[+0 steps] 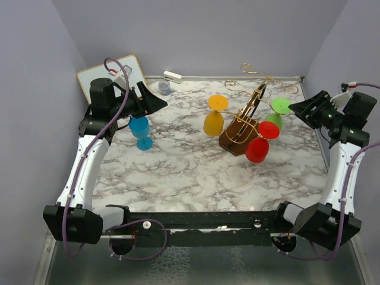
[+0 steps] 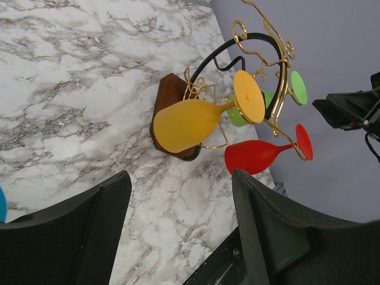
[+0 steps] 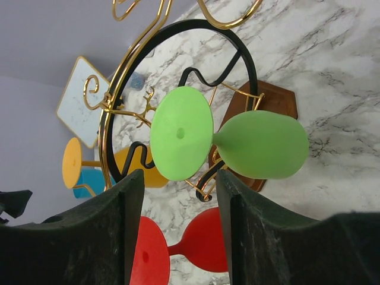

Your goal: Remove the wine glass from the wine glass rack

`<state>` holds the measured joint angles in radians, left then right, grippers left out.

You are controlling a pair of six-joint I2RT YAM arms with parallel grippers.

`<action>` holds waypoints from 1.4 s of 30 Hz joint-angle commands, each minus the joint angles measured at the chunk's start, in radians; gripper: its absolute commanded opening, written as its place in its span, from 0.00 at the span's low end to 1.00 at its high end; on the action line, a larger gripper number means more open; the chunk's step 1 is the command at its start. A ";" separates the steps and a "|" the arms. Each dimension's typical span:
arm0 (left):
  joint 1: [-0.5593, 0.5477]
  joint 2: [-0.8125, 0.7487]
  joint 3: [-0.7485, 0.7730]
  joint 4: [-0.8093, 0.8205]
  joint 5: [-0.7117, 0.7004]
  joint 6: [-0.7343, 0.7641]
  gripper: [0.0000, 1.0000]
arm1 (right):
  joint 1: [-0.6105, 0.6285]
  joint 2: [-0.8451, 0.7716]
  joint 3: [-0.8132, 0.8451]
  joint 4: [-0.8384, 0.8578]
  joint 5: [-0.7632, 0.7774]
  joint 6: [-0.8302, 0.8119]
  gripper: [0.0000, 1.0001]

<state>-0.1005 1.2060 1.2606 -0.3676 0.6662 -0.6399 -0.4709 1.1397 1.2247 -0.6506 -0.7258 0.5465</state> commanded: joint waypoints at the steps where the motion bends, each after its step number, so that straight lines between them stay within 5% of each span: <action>1: -0.004 -0.027 -0.010 0.034 0.026 0.009 0.71 | -0.003 0.007 -0.023 0.082 0.005 0.003 0.51; 25: -0.004 -0.044 -0.064 0.024 0.000 0.024 0.70 | -0.003 0.112 -0.148 0.386 -0.147 0.118 0.38; 39: -0.004 -0.052 -0.085 0.016 -0.016 0.022 0.69 | -0.003 0.104 -0.155 0.452 -0.196 0.171 0.01; 42: -0.004 -0.055 -0.086 0.012 -0.018 0.022 0.69 | -0.003 0.092 -0.162 0.471 -0.210 0.197 0.01</action>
<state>-0.1005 1.1801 1.1812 -0.3683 0.6636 -0.6323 -0.4713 1.2522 1.0779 -0.2417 -0.8917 0.7113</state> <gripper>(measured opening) 0.694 0.020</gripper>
